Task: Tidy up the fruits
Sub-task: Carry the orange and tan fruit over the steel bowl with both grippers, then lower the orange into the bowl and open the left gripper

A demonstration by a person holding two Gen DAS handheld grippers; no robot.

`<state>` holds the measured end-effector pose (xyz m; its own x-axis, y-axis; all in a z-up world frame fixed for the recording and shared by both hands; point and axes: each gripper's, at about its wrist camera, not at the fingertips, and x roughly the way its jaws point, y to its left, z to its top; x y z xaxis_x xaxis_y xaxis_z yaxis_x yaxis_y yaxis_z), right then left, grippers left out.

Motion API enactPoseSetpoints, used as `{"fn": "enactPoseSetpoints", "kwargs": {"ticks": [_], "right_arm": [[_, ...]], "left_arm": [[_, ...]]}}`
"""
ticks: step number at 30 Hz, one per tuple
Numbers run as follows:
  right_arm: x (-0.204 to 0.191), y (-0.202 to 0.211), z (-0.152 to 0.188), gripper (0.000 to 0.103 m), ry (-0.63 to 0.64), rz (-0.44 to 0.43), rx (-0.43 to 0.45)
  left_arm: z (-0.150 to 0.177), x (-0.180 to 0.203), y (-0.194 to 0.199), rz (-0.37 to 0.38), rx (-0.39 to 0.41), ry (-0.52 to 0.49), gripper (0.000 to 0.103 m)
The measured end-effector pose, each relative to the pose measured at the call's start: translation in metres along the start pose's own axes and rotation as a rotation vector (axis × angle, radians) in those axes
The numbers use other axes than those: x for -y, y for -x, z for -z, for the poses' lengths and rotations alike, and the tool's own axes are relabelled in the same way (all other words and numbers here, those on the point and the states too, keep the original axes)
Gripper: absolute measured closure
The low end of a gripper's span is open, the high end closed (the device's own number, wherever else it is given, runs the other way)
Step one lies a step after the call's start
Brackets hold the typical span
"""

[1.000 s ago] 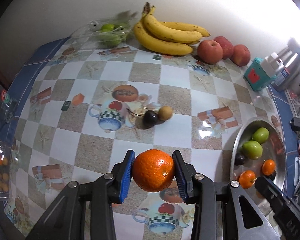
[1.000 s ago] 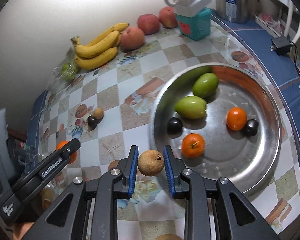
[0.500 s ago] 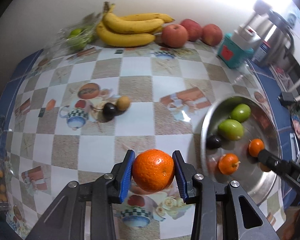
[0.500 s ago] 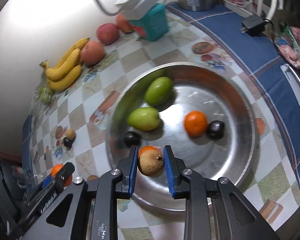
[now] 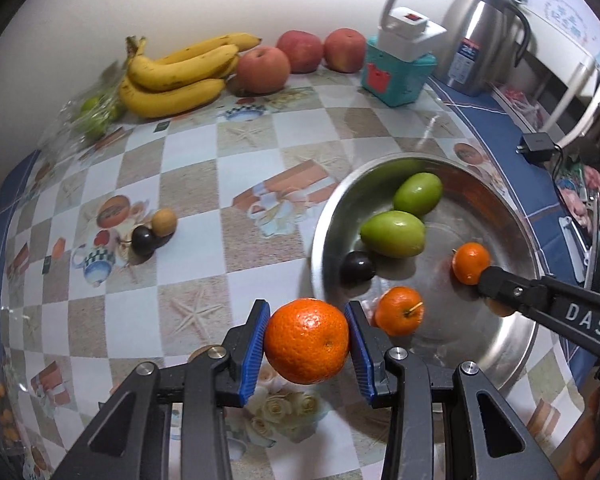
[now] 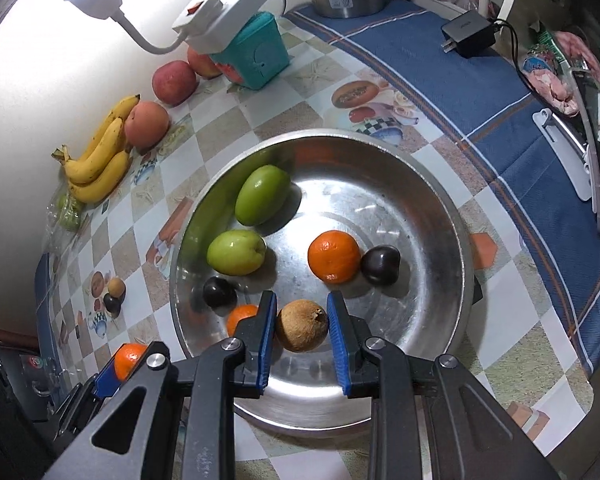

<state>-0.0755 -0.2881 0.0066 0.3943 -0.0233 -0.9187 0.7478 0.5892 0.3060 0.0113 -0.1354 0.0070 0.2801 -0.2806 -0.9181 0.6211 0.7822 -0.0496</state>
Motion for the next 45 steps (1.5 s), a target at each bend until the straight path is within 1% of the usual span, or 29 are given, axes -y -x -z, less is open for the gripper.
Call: {"fn": "enactPoseSetpoints", "kwargs": {"ticks": [5, 11, 21, 32, 36, 45], "right_arm": [[0.004, -0.005, 0.0, 0.076, 0.0, 0.008, -0.019], [0.013, -0.012, 0.001, 0.076, -0.01, 0.003, -0.053], [0.03, -0.017, 0.002, 0.076, -0.016, 0.008, -0.078], [0.046, -0.022, 0.005, 0.076, -0.012, -0.001, -0.112], [0.047, -0.023, 0.006, 0.076, -0.002, -0.003, -0.115], [0.045, -0.032, 0.009, 0.076, 0.033, 0.036, -0.125]], "left_arm": [[0.0, 0.014, -0.002, 0.013, 0.015, -0.035, 0.062], [0.002, 0.03, -0.005, 0.014, 0.014, -0.071, 0.062], [0.013, 0.066, -0.012, 0.003, -0.035, -0.146, 0.062], [0.022, 0.078, -0.028, -0.05, -0.115, -0.145, 0.062], [0.024, 0.08, -0.032, -0.059, -0.125, -0.146, 0.062], [0.027, 0.08, -0.04, -0.084, -0.139, -0.141, 0.061]]}}
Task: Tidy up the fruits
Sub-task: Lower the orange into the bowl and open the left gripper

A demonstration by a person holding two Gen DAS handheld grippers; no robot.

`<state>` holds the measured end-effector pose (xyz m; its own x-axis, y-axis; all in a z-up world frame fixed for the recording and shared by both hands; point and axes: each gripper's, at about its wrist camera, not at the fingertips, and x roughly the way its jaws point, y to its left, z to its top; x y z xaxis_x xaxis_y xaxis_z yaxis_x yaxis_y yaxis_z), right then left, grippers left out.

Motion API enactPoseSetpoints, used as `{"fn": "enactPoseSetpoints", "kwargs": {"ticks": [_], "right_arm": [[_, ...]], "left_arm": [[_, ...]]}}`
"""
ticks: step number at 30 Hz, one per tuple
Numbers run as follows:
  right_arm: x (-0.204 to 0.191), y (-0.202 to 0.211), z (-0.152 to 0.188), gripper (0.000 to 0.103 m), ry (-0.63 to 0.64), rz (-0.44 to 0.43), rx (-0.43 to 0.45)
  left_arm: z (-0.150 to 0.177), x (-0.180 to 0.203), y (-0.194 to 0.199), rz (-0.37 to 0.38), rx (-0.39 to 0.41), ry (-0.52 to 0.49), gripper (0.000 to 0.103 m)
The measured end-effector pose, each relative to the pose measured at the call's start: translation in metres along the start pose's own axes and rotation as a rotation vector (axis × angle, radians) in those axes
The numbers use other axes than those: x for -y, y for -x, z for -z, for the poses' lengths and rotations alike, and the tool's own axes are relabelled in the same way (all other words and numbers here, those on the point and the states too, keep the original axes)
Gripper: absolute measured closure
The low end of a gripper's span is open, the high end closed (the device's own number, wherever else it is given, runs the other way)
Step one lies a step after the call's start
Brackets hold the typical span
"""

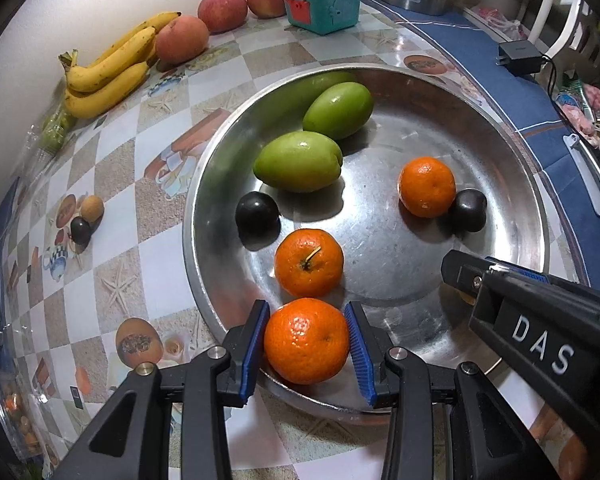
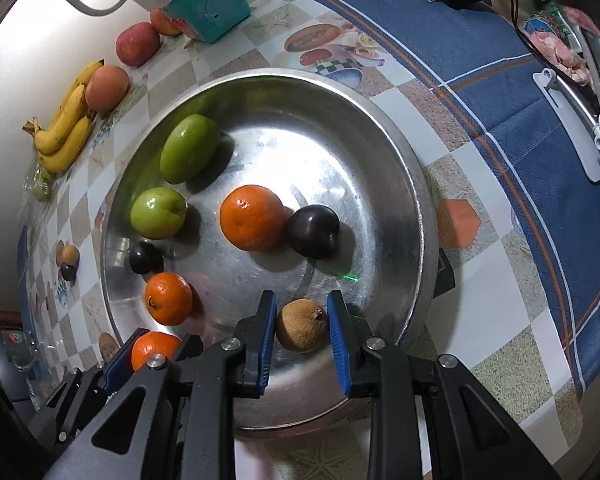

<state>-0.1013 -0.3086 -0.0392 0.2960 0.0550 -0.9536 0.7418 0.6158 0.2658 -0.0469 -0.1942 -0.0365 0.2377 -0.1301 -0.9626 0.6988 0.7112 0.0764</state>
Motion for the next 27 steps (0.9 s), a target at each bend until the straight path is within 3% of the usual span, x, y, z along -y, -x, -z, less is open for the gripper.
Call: {"fn": "enactPoseSetpoints", "kwargs": {"ticks": [21, 27], "right_arm": [[-0.006, 0.005, -0.003, 0.074, 0.019, -0.014, 0.011], [-0.003, 0.009, -0.006, 0.068, 0.013, -0.021, 0.023]], "left_arm": [[-0.004, -0.004, -0.001, 0.01, 0.002, 0.017, 0.059], [-0.006, -0.007, 0.003, 0.014, 0.016, 0.026, 0.056]]}}
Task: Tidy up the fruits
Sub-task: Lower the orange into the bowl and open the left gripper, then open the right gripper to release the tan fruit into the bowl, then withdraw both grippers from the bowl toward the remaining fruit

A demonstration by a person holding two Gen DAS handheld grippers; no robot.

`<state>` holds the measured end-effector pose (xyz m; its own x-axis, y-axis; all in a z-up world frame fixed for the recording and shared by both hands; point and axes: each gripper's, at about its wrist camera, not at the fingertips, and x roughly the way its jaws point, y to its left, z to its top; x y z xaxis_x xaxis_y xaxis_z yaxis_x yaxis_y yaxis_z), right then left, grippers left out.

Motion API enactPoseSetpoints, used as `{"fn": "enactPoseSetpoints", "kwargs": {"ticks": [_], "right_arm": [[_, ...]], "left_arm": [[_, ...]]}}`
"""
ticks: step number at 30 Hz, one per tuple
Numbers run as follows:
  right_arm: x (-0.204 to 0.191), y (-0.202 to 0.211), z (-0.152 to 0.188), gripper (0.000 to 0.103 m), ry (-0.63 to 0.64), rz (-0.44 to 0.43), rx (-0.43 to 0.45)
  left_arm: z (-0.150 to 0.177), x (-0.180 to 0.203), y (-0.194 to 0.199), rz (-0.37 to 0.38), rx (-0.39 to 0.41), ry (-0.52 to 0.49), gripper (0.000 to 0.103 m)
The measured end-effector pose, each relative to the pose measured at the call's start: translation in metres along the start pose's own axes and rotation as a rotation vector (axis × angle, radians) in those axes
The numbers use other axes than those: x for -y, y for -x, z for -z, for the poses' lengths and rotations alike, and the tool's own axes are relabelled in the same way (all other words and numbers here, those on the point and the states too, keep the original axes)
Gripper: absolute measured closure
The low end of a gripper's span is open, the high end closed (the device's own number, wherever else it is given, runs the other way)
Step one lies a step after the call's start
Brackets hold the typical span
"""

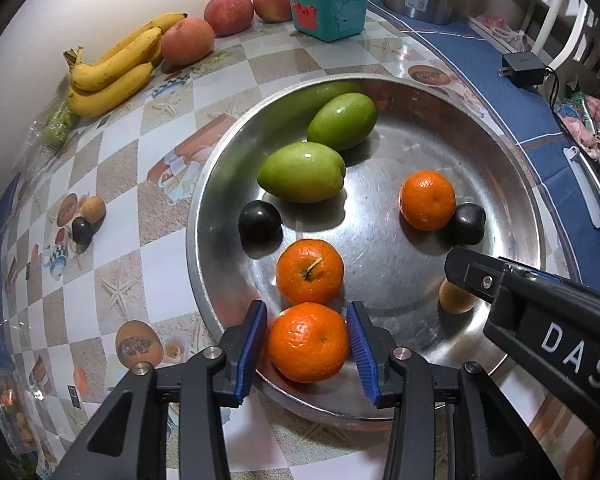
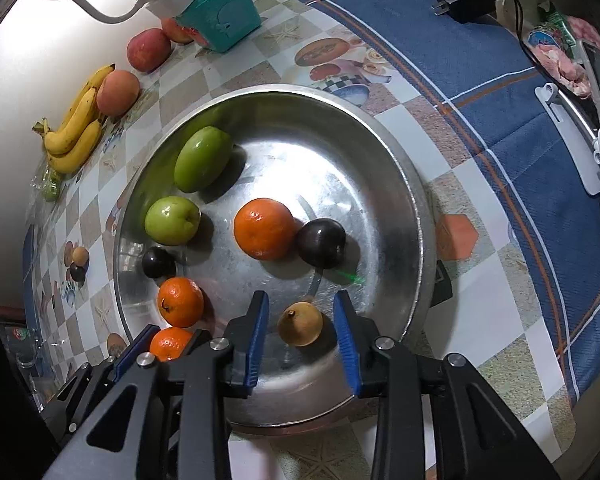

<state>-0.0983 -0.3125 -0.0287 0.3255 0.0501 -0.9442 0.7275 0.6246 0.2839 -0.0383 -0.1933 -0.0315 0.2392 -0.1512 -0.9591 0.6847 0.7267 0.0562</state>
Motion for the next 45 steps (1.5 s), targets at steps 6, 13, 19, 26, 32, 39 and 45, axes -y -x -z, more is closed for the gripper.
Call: {"fn": "enactPoseSetpoints", "kwargs": {"ticks": [6, 13, 19, 26, 32, 39, 45], "right_arm": [[0.001, 0.006, -0.002, 0.068, 0.002, -0.001, 0.021], [0.0, 0.012, -0.002, 0.068, 0.007, -0.001, 0.038], [0.001, 0.023, -0.004, 0.068, 0.0, -0.005, 0.074], [0.005, 0.029, -0.007, 0.053, -0.022, -0.006, 0.098], [0.001, 0.028, -0.006, 0.049, -0.004, 0.004, 0.1], [-0.016, 0.027, 0.0, 0.048, 0.059, 0.011, 0.097], [-0.029, 0.028, 0.005, 0.043, 0.105, 0.022, 0.103]], "left_arm": [[-0.002, -0.004, 0.007, 0.0, 0.022, 0.004, 0.043], [-0.003, -0.002, 0.018, 0.01, 0.043, 0.011, 0.043], [-0.006, -0.013, 0.027, 0.036, 0.062, 0.052, 0.039], [-0.009, -0.05, 0.033, 0.041, 0.074, 0.191, 0.039], [-0.005, -0.097, 0.036, -0.019, 0.095, 0.389, 0.031], [0.009, -0.145, 0.03, -0.07, 0.065, 0.567, 0.031], [0.015, -0.162, 0.033, -0.105, 0.07, 0.633, 0.019]]}}
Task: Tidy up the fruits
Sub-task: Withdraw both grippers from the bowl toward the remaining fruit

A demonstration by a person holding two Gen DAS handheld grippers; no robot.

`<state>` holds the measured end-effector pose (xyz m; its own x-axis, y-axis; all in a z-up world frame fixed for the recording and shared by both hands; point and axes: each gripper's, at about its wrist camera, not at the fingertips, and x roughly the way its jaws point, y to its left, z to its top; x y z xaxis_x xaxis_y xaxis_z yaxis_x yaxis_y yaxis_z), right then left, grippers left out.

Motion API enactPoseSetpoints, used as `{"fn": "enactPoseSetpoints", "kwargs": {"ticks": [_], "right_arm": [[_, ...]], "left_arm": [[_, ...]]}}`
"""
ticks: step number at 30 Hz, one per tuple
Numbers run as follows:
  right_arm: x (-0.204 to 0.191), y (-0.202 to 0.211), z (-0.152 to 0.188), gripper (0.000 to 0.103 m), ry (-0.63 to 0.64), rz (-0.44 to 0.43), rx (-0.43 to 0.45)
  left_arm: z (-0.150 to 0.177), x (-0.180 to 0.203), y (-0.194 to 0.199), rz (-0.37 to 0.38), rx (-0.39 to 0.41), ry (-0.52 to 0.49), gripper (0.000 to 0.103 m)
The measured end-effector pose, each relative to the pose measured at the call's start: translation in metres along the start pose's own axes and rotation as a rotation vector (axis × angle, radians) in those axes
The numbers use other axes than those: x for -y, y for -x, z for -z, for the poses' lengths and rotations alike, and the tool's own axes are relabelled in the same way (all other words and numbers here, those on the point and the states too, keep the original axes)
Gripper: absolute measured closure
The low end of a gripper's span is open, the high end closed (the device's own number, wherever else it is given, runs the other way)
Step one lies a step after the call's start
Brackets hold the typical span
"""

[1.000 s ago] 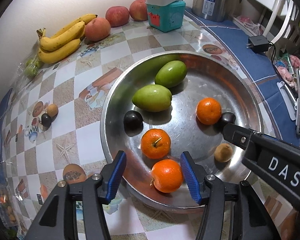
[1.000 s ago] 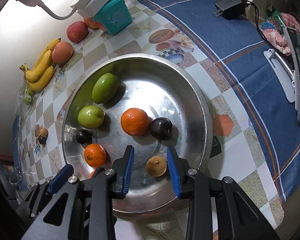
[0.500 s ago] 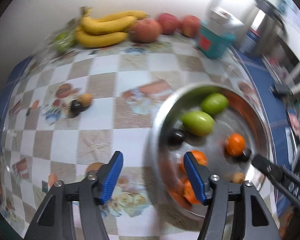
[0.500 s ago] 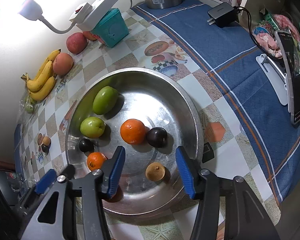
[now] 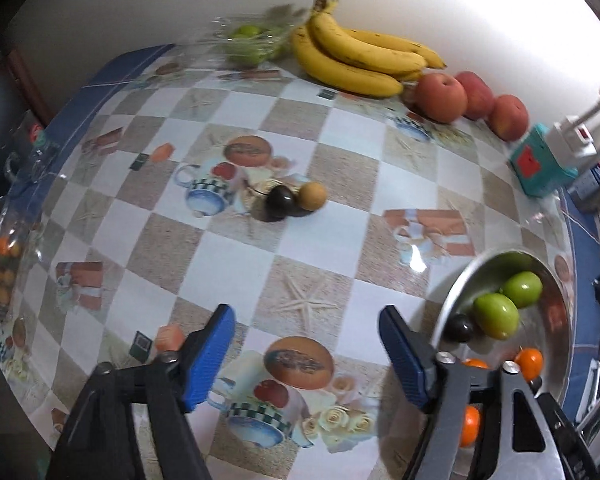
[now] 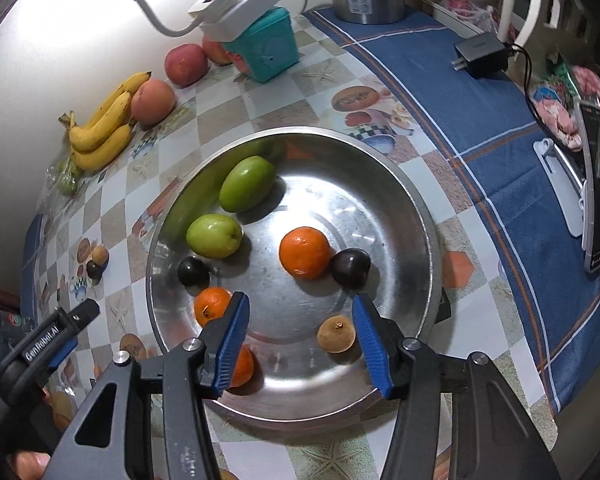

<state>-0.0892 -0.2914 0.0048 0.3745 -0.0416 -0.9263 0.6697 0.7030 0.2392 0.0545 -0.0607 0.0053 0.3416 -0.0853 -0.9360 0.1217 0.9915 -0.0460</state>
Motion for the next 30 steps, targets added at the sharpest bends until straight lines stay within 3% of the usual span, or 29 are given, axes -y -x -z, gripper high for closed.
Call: {"fn": "enactPoseSetpoints", "kwargs": {"ticks": [3, 16, 19, 30], "right_arm": [[-0.004, -0.002, 0.0, 0.017, 0.017, -0.004, -0.004], [-0.011, -0.004, 0.003, 0.009, 0.059, 0.006, 0.015], [-0.014, -0.004, 0.003, 0.0, 0.072, 0.018, 0.022], [-0.018, 0.001, 0.001, 0.0, 0.081, 0.027, 0.057]], "left_arm": [[-0.001, -0.004, -0.002, -0.022, -0.002, 0.017, 0.003], [0.0, -0.011, -0.008, -0.113, 0.011, 0.02, 0.0], [-0.001, -0.012, -0.005, -0.115, 0.026, 0.019, 0.0], [-0.006, -0.016, 0.001, -0.076, 0.049, 0.021, 0.0]]}}
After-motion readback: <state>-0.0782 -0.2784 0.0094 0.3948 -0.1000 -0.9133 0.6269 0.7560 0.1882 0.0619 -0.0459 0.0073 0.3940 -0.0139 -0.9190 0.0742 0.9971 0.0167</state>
